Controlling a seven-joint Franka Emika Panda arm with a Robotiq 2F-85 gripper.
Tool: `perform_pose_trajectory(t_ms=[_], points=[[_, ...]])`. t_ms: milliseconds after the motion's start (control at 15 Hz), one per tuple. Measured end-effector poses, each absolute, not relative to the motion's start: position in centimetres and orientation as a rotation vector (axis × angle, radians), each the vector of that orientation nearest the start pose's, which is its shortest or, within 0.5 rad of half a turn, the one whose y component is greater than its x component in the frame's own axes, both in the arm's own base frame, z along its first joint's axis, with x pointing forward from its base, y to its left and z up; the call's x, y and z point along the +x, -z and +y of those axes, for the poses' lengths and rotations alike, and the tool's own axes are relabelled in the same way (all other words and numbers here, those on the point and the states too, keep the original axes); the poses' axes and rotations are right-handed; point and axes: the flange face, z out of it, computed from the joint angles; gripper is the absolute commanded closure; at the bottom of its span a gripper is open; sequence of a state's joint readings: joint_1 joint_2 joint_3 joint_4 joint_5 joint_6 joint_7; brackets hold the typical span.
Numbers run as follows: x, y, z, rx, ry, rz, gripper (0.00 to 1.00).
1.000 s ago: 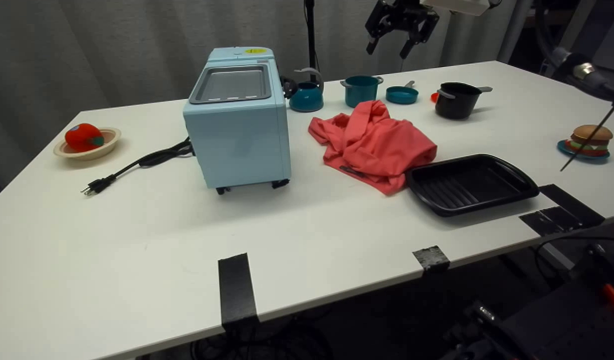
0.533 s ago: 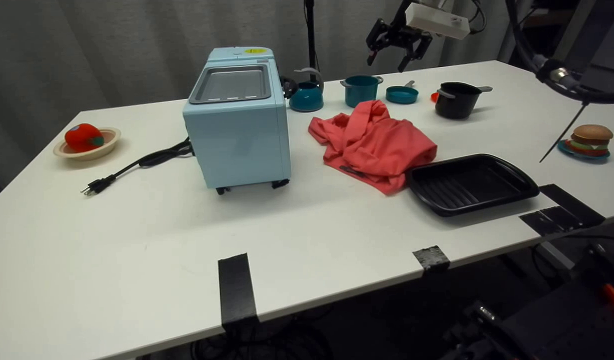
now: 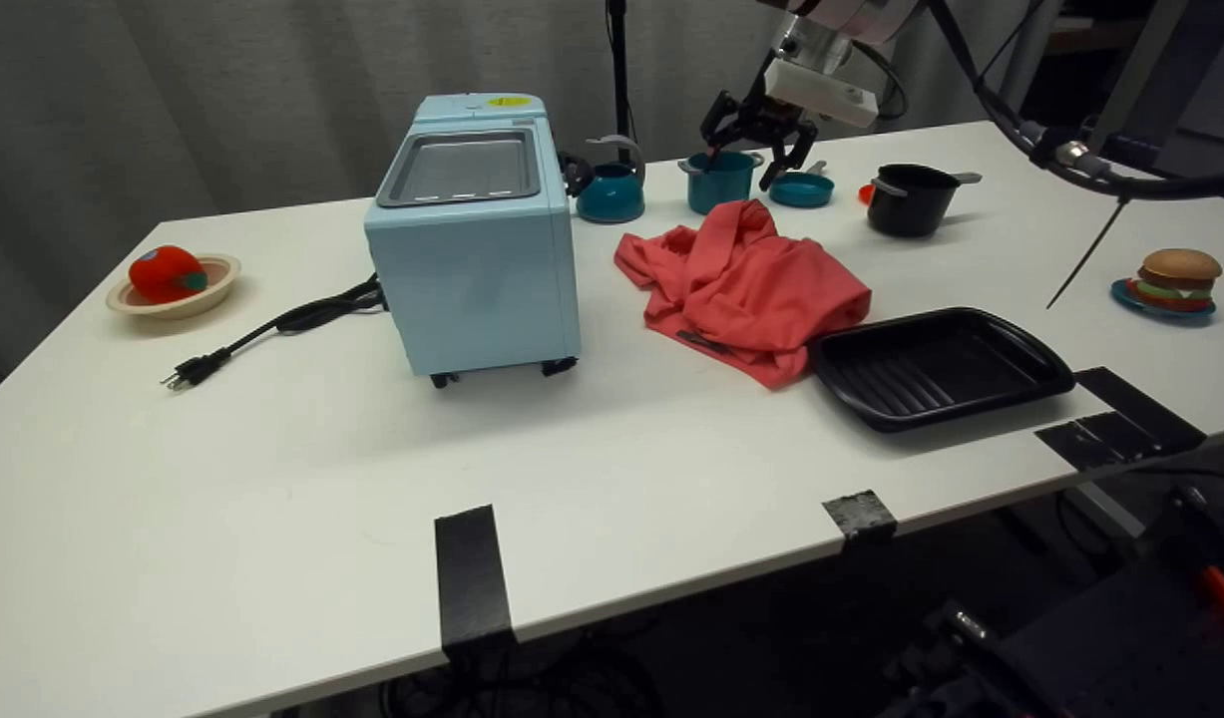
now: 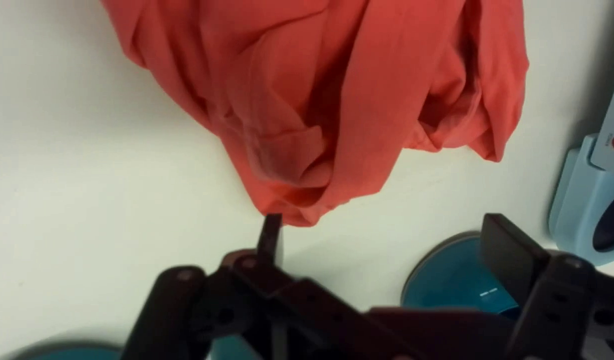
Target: Fold the sweatshirt twice
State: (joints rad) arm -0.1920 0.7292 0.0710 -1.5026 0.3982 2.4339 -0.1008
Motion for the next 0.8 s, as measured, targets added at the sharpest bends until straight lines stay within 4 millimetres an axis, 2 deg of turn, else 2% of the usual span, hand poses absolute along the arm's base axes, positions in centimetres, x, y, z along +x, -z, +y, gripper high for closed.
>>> perform_pose_trajectory(t_ms=[267,533,667,800], points=[[74.1,-23.9,-10.5,-2.773,0.25,0.497,0.0],[74.3,-23.4,-12.1,-2.794,0.147,0.537,0.05],[74.3,-23.2,-12.4,-2.788,0.077,0.538,0.2],[74.5,-23.0,-12.4,-2.781,0.035,0.528,0.42]])
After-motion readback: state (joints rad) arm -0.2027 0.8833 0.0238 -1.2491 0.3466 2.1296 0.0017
